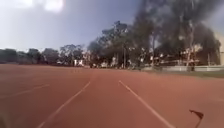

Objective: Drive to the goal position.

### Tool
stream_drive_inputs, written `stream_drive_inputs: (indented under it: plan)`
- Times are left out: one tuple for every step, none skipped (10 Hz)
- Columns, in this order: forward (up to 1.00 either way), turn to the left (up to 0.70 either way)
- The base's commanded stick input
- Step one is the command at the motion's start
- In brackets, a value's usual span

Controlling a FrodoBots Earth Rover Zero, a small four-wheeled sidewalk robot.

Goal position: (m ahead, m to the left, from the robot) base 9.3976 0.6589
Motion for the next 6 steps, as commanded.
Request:
stream_drive_inputs:
  plan:
    - [0.7, 0.0]
    - [0.7, 0.0]
    - [0.7, 0.0]
    - [0.7, 0.0]
    - [0.7, 0.0]
    - [0.7, 0.0]
